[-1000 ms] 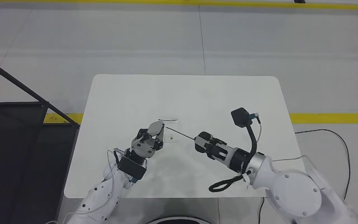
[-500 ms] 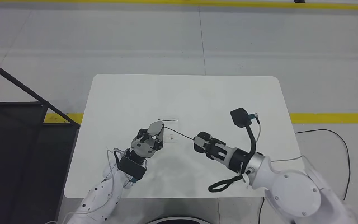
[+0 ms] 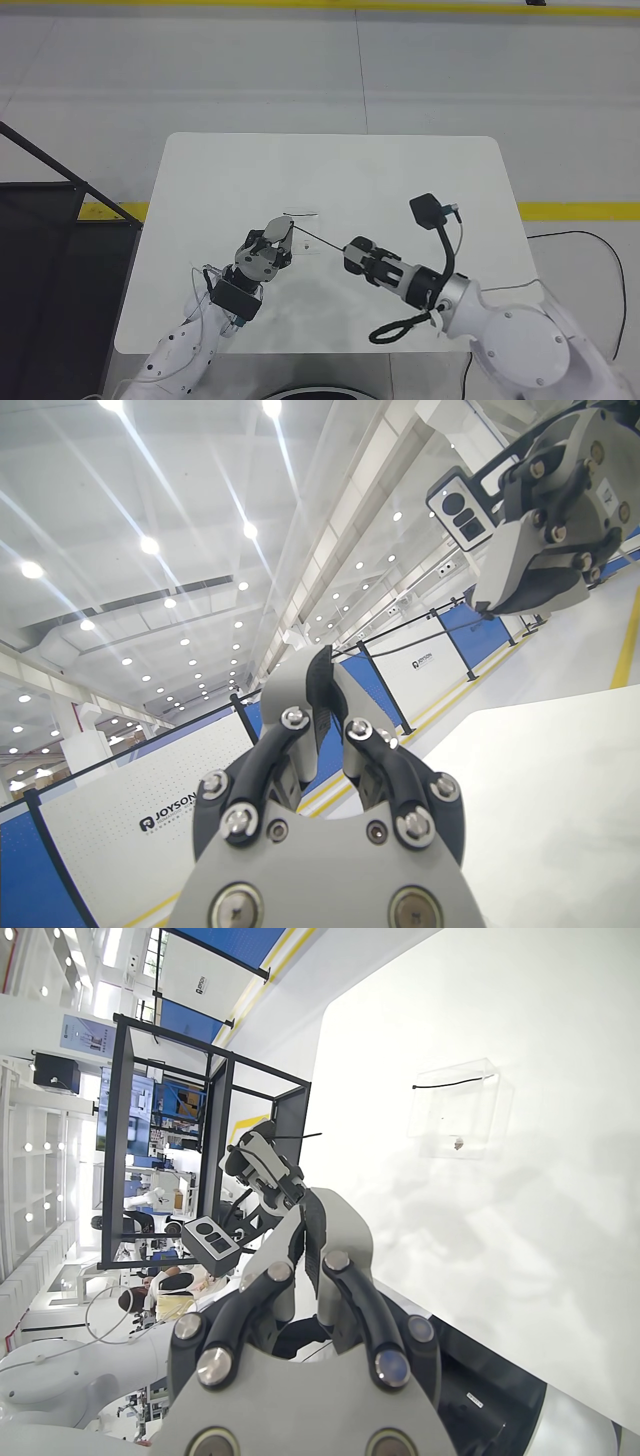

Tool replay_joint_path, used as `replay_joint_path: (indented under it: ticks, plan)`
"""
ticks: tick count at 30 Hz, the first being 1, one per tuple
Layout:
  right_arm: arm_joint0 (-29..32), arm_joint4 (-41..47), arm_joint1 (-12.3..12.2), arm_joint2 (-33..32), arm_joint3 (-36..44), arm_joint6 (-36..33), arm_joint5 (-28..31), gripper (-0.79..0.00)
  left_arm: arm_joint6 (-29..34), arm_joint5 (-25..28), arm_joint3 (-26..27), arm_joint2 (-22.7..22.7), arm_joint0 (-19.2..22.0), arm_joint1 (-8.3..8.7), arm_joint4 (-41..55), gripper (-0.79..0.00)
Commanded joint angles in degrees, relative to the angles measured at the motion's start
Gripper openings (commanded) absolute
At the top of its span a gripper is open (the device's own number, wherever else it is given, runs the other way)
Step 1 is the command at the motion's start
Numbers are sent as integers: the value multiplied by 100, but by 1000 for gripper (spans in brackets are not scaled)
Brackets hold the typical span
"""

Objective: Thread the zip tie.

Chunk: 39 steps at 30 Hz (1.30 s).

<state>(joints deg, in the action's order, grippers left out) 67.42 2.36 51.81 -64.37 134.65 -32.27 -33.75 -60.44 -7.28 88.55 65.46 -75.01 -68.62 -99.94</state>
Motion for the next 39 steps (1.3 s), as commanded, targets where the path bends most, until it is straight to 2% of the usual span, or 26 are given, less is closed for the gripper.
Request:
replay_joint_path:
  ticks: [1, 39]
  plan:
    - [14, 3, 10, 2, 0, 16, 12, -785, 0, 0, 0, 0, 0, 0, 0, -785]
    - [336, -120, 113, -229, 0, -102, 277, -785, 0, 0, 0, 0, 0, 0, 0, -785]
